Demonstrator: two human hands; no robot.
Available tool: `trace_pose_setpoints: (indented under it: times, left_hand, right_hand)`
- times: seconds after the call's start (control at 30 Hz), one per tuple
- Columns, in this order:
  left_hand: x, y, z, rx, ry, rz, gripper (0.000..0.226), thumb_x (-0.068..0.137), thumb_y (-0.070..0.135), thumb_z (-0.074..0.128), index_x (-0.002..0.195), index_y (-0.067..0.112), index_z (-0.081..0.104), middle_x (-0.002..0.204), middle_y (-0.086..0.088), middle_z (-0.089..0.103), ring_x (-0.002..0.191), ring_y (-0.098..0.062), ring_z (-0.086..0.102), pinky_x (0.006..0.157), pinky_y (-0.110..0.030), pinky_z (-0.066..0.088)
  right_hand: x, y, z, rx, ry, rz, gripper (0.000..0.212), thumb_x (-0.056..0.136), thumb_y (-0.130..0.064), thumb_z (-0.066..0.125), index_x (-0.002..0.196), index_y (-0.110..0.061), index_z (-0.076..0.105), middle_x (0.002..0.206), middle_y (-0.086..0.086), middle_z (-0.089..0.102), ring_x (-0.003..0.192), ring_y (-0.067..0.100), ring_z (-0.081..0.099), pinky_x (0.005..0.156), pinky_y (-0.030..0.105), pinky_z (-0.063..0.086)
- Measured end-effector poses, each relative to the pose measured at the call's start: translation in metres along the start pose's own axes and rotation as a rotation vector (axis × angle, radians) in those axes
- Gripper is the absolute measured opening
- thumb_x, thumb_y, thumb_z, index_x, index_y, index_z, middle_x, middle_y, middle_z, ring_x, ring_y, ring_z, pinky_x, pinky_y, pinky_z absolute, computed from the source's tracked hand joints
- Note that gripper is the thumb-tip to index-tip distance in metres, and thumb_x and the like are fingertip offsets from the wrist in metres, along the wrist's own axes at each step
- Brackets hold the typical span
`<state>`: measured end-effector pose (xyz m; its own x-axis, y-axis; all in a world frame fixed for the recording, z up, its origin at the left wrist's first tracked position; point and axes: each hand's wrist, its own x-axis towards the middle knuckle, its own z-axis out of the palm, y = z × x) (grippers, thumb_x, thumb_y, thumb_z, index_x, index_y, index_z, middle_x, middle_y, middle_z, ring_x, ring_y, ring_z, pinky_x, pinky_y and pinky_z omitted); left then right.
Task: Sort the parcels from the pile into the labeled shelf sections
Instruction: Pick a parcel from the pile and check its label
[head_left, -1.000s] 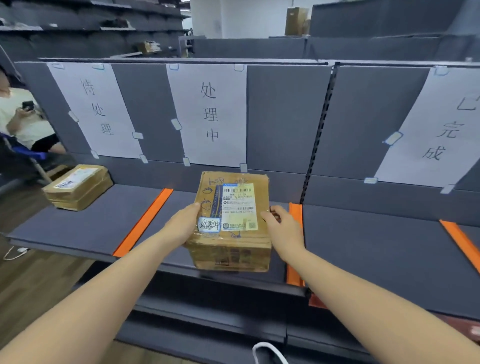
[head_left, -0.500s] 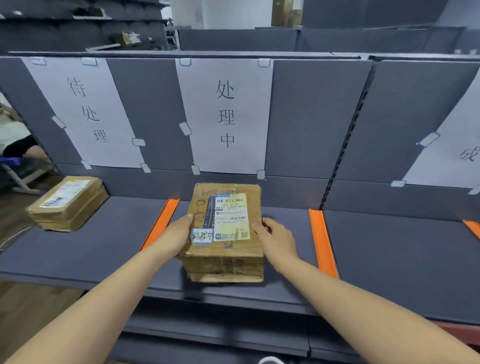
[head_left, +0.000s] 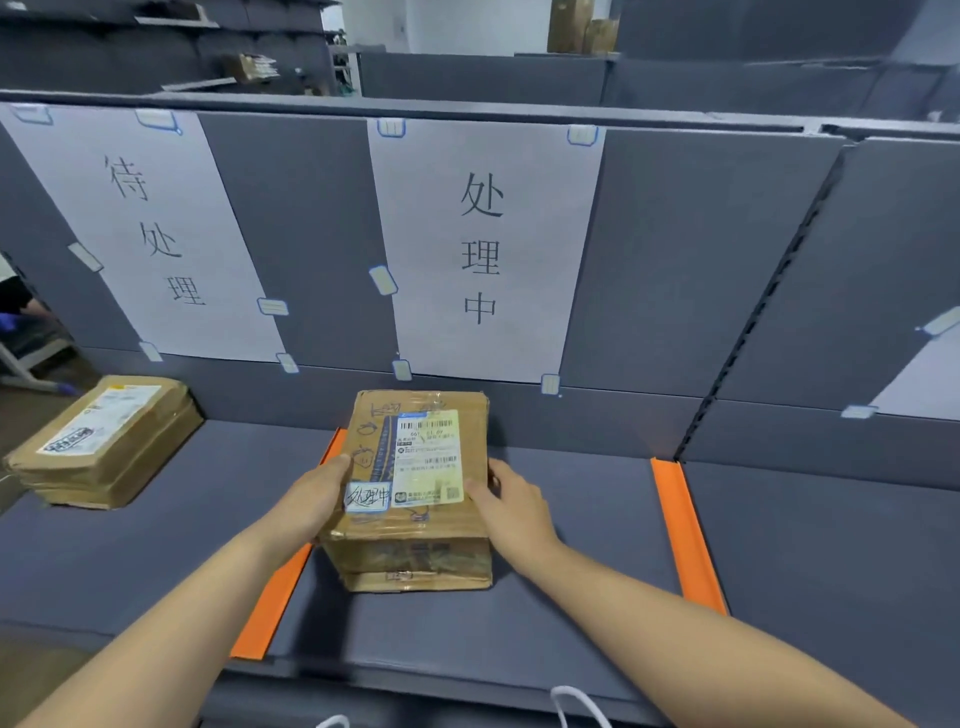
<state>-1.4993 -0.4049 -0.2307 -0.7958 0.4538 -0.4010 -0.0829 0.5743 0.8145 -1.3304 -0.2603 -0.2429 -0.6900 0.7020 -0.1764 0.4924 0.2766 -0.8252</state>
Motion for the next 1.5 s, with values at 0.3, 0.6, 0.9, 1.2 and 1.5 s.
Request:
trace_pose_setpoints:
  times: [0.3, 0.6, 0.9, 1.2, 1.5]
  left_hand:
    - [0.031, 0.0, -0.016, 0.046, -0.103, 0.037, 0.048, 0.105, 0.041, 0.026, 0.086, 0.02, 0.065, 0.083, -0.002, 0.072, 0.077, -0.019, 0.066, 0.068, -0.028, 0.047]
    - [0.05, -0.001, -0.03, 0.108, -0.099, 0.096, 0.042, 0.105, 0.04, 0.025, 0.084, 0.027, 0.059, 0.087, 0.003, 0.065, 0.082, -0.013, 0.06, 0.081, -0.03, 0.04]
    - [0.058, -0.013, -0.036, 0.267, -0.131, 0.155, 0.049, 0.103, 0.045, 0.017, 0.112, 0.025, 0.061, 0.121, -0.005, 0.064, 0.114, -0.027, 0.057, 0.103, -0.041, 0.041]
    - [0.057, -0.009, -0.04, 0.251, -0.181, 0.186, 0.048, 0.104, 0.044, 0.019, 0.132, 0.024, 0.053, 0.129, -0.006, 0.061, 0.117, -0.027, 0.056, 0.104, -0.045, 0.042]
    - [0.041, 0.031, -0.04, 0.271, -0.009, 0.267, 0.071, 0.099, 0.053, 0.031, 0.155, 0.015, 0.011, 0.161, -0.01, 0.013, 0.147, -0.03, 0.017, 0.117, -0.046, 0.018]
  right_hand:
    - [0.011, -0.015, 0.026, -0.034, 0.069, 0.076, 0.037, 0.096, -0.043, 0.043, 0.131, -0.034, 0.052, 0.115, -0.002, 0.067, 0.106, 0.026, 0.06, 0.089, 0.04, 0.05]
    - [0.016, -0.026, 0.045, -0.077, 0.128, 0.074, 0.038, 0.099, -0.04, 0.04, 0.135, -0.036, 0.05, 0.11, -0.003, 0.068, 0.103, 0.026, 0.061, 0.087, 0.037, 0.05]
    - [0.02, -0.025, 0.051, 0.027, 0.104, 0.096, 0.037, 0.098, -0.038, 0.044, 0.134, -0.039, 0.051, 0.12, -0.01, 0.066, 0.111, 0.017, 0.06, 0.095, 0.037, 0.049]
    - [0.019, -0.037, 0.042, 0.03, 0.024, 0.14, 0.042, 0.101, -0.035, 0.041, 0.142, -0.026, 0.042, 0.132, -0.001, 0.059, 0.114, 0.019, 0.055, 0.095, 0.031, 0.044]
    - [0.003, -0.024, 0.003, -0.01, 0.088, 0.196, 0.067, 0.097, -0.045, 0.046, 0.153, -0.02, 0.02, 0.094, -0.007, 0.049, 0.098, 0.021, 0.049, 0.09, 0.035, 0.041]
